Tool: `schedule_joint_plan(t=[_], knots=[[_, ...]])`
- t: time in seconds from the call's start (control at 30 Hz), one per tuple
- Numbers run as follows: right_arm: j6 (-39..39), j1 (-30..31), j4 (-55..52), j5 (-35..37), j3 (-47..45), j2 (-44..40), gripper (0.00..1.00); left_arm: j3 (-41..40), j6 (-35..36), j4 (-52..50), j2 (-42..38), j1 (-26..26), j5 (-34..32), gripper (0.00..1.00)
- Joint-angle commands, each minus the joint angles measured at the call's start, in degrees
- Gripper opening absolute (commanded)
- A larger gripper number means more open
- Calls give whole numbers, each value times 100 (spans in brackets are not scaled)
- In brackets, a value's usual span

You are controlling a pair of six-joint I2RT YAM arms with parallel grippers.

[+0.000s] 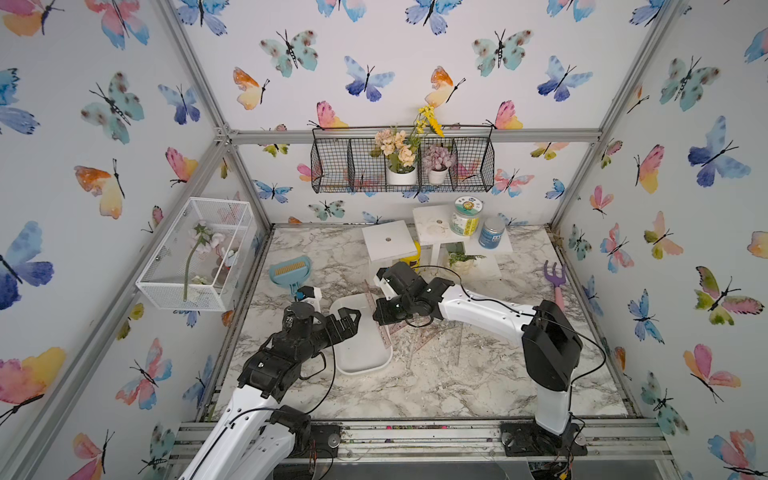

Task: Put the scattered rulers into the storage box
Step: Place the ruler in the storage box.

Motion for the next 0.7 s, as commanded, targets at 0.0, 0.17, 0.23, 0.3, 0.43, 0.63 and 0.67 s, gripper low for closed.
schedule_joint_plan(t=[0.0, 0.17, 0.23, 0.3, 0.43, 0.63, 0.67], knots=[[-227, 161, -36, -299, 427, 387, 2, 46, 50, -166, -127, 179, 365, 100], [-318, 258, -128, -393, 695, 801, 2, 43, 77, -272, -264, 323, 419, 100], [-327, 312, -119, -412, 705, 867, 2, 25, 78, -281, -299, 336, 428, 100], [-336, 392, -102, -414, 697, 916, 2, 19, 60, -284, -316, 359, 435, 100], [-319, 518, -50, -422, 624, 959, 2, 1, 51, -259, -317, 362, 450, 100], [-232, 647, 66, -397, 495, 1042, 2, -22, 42, -213, -286, 371, 487, 100], [-201, 648, 74, -367, 478, 1067, 2, -29, 42, -211, -291, 370, 490, 100]])
